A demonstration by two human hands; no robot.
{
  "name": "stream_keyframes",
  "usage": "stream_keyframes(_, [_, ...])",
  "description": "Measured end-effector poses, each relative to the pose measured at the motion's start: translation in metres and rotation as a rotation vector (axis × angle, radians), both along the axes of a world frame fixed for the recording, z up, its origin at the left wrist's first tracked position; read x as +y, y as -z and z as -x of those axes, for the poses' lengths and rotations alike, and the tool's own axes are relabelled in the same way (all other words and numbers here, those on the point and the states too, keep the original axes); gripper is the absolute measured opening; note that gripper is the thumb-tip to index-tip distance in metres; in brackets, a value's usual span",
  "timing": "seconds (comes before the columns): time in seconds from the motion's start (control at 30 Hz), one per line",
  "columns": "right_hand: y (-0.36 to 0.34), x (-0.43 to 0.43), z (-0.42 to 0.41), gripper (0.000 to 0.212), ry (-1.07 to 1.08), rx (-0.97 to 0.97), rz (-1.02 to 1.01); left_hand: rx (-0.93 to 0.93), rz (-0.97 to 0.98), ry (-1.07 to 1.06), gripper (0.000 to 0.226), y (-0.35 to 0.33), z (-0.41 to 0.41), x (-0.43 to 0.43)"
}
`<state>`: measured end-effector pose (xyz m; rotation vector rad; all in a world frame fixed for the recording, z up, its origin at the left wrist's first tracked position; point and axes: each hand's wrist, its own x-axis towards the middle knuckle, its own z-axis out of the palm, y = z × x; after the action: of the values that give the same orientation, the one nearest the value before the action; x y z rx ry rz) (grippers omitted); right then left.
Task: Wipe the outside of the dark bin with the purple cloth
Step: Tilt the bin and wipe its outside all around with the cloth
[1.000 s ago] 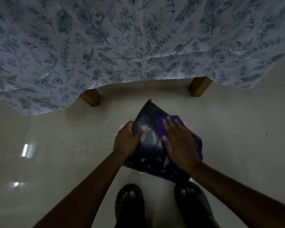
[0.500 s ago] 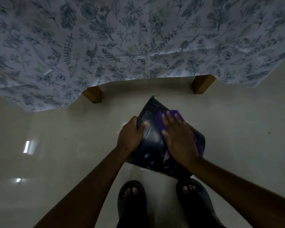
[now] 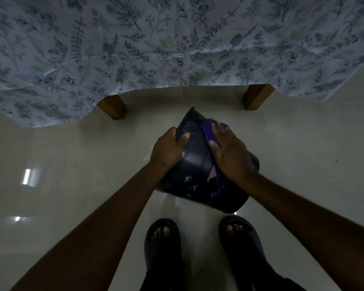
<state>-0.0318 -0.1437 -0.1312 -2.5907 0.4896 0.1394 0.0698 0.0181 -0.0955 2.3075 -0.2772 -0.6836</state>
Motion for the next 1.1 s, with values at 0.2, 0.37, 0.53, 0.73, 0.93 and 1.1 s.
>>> stream_keyframes(0.2, [0.013,0.055,0.085,0.063,-0.423,-0.081,0.275,-0.048,-0.065,-0.008,0.032,0.002,-0.002,-0.003])
stream_keyframes(0.37, [0.003,0.027,0.037,0.055,-0.171,-0.093,0.128,-0.087,0.021,-0.011,0.031,-0.004,-0.002,-0.01])
stream_keyframes(0.53, [0.005,-0.028,-0.029,0.051,0.139,0.064,-0.242,-0.096,0.011,-0.031,0.032,-0.004,0.005,-0.002])
stream_keyframes(0.73, [0.004,0.034,0.054,0.06,-0.2,0.004,0.159,-0.124,-0.096,-0.02,0.032,0.002,-0.003,-0.005])
stream_keyframes(0.93, [0.001,0.031,0.037,0.06,-0.226,-0.029,0.142,-0.105,-0.027,-0.022,0.03,-0.001,-0.009,-0.009])
stream_keyframes(1.1, [0.004,-0.015,-0.032,0.053,0.075,0.004,-0.114,-0.105,-0.002,-0.019,0.032,-0.006,-0.01,-0.012])
